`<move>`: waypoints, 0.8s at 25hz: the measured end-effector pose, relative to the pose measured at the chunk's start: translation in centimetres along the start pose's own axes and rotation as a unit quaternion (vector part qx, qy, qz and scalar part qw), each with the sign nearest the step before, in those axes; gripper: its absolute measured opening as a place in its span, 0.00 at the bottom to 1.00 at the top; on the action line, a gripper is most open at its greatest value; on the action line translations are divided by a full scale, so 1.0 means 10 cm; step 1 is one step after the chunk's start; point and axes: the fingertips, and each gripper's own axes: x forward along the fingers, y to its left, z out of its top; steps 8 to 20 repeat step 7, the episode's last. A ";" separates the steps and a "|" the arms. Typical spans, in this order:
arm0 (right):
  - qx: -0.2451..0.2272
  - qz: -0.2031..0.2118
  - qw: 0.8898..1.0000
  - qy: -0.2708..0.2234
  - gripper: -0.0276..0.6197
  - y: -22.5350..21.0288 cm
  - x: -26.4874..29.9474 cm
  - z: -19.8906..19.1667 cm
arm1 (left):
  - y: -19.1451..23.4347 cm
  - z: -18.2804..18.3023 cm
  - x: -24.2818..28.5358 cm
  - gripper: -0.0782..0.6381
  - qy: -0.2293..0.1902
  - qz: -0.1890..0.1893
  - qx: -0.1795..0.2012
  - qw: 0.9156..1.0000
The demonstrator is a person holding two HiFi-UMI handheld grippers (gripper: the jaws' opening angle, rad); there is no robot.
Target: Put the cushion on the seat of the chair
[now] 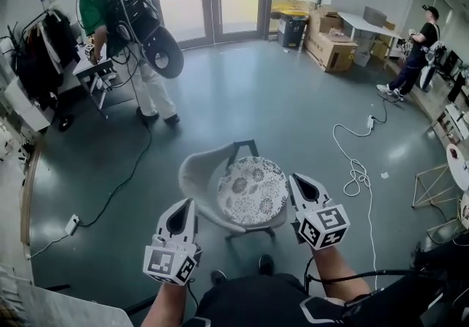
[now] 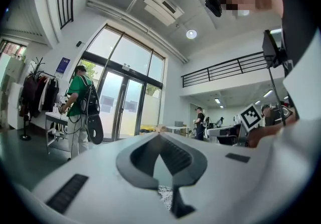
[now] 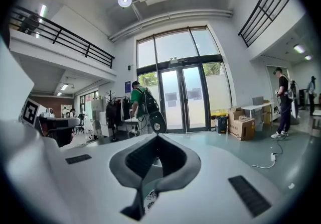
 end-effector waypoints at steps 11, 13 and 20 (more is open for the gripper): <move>-0.002 -0.001 1.000 -0.001 0.06 -0.02 0.03 0.00 | 0.04 -0.04 0.01 0.12 0.007 0.000 -0.017 1.000; -0.002 -0.001 1.000 -0.001 0.06 -0.02 0.03 0.00 | 0.04 -0.04 0.01 0.12 0.007 0.000 -0.017 1.000; -0.002 -0.001 1.000 -0.001 0.06 -0.02 0.03 0.00 | 0.04 -0.04 0.01 0.12 0.007 0.000 -0.017 1.000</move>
